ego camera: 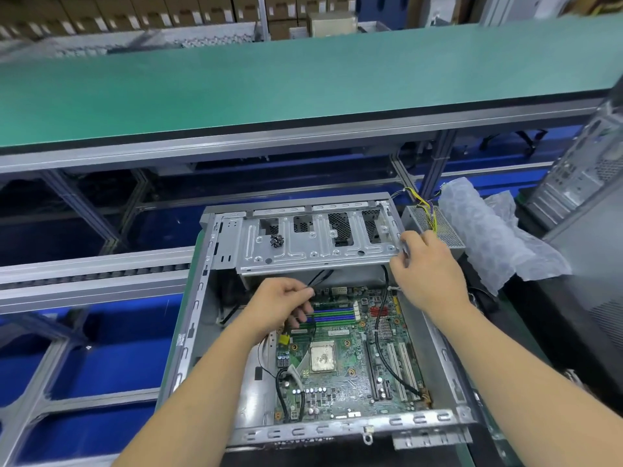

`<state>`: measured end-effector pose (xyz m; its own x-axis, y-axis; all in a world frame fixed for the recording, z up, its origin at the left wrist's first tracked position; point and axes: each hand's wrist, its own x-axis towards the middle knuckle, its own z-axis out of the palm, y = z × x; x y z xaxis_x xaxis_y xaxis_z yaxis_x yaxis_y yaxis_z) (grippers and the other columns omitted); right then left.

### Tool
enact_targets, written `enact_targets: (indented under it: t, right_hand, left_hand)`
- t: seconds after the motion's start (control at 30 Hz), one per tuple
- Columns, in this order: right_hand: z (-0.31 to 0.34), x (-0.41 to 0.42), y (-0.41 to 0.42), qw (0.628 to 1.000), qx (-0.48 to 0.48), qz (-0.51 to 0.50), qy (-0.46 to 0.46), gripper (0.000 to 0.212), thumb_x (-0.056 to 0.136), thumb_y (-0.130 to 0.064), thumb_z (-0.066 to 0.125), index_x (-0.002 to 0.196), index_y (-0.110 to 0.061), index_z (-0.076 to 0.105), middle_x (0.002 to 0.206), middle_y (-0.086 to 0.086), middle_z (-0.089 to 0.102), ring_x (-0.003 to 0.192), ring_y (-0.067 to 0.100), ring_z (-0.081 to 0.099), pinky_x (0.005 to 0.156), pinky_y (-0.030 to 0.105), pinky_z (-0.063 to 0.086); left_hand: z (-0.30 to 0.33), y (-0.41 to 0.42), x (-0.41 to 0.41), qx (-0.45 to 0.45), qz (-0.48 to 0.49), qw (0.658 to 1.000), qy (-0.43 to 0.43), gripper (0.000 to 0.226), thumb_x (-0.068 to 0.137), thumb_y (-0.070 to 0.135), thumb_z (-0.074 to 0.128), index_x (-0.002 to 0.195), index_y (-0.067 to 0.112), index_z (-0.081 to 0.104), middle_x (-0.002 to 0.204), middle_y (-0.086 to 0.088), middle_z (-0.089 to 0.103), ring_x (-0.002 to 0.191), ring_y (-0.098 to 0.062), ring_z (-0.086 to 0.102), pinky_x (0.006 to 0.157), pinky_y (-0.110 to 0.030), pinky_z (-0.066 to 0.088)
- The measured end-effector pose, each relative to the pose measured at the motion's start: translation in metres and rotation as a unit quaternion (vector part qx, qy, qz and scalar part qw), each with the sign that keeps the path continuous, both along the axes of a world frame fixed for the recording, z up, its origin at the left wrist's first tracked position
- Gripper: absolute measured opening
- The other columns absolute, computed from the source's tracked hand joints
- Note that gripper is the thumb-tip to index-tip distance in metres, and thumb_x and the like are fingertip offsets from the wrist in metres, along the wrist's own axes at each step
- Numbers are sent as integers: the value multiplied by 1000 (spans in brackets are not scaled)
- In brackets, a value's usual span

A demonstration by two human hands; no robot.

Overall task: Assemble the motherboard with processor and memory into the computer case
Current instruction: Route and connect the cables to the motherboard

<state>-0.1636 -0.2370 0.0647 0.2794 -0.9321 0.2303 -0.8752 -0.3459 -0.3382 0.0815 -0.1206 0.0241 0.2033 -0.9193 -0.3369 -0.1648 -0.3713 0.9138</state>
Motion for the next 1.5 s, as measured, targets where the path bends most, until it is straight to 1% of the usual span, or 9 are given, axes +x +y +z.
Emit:
enact_targets:
  t: [0.17, 0.3, 0.43, 0.57, 0.73, 1.0, 1.17, 1.33, 1.5]
  right_hand:
    - [12, 18, 32, 955, -211, 167, 127, 10, 75, -15, 68, 70, -8, 62, 73, 8, 57, 69, 29, 51, 61, 39, 46]
    - [-5, 63, 81, 971, 196, 127, -44, 15, 88, -33, 54, 92, -22, 63, 78, -3, 65, 70, 17, 62, 63, 34, 55]
    - [-21, 78, 86, 915, 356, 67, -175, 25, 84, -27, 65, 107, -23, 55, 92, -1, 64, 78, 17, 65, 57, 27, 45]
    - [-23, 70, 83, 868, 429, 119, -219, 14, 94, -16, 64, 85, -25, 70, 73, 0, 68, 48, 5, 60, 43, 16, 42]
    - [-26, 65, 83, 835, 472, 125, -254, 20, 90, -12, 73, 97, -31, 67, 99, 8, 74, 71, 8, 65, 57, 21, 51]
    - [-32, 59, 70, 840, 406, 11, -359, 12, 92, -15, 72, 98, -23, 67, 90, 2, 74, 68, 7, 62, 62, 23, 44]
    - [-38, 57, 63, 791, 418, -89, -438, 12, 94, -4, 65, 97, -15, 67, 86, 6, 67, 66, 16, 55, 52, 28, 44]
    - [-45, 57, 64, 717, 530, -130, -434, 15, 94, 1, 62, 107, -6, 64, 81, 15, 66, 57, 18, 55, 47, 26, 41]
    - [-49, 51, 58, 828, 380, -224, -347, 10, 90, -8, 53, 81, -5, 55, 69, 14, 56, 48, 22, 47, 46, 26, 35]
  left_hand:
    - [-1, 4, -10, 33, 56, 953, 296, 27, 104, 12, 48, 118, -5, 62, 85, -20, 71, 62, -21, 65, 56, -27, 56]
    - [-5, 3, -14, 2, 37, 936, 351, 34, 99, 13, 43, 123, -2, 62, 106, -22, 72, 84, -25, 66, 77, -36, 52]
    - [-6, 3, -15, -43, 50, 938, 341, 32, 101, 15, 41, 123, 4, 61, 117, -17, 71, 87, -20, 62, 83, -36, 43]
    - [-7, 3, -16, -57, 51, 940, 334, 30, 105, 16, 38, 127, 5, 56, 125, -13, 68, 80, -14, 55, 86, -34, 44]
    - [-10, 5, -16, -42, 54, 949, 307, 30, 107, 22, 39, 127, 8, 57, 123, -11, 69, 79, -15, 55, 80, -35, 44]
    - [-12, 5, -16, -19, 83, 915, 394, 46, 106, 34, 39, 112, 0, 69, 108, -19, 71, 89, -26, 70, 84, -37, 56]
    - [-14, 9, -23, -11, -26, 983, 184, 23, 94, -1, 57, 110, 5, 71, 103, -15, 75, 81, -22, 70, 74, -27, 57]
    - [-22, 7, -36, -61, -36, 997, 25, 15, 94, 10, 66, 101, 20, 76, 82, -5, 76, 71, -13, 68, 70, -24, 57]
    - [-26, 5, -38, -48, -51, 998, 9, 12, 95, 13, 65, 91, 19, 75, 77, 2, 74, 72, -12, 67, 75, -28, 59]
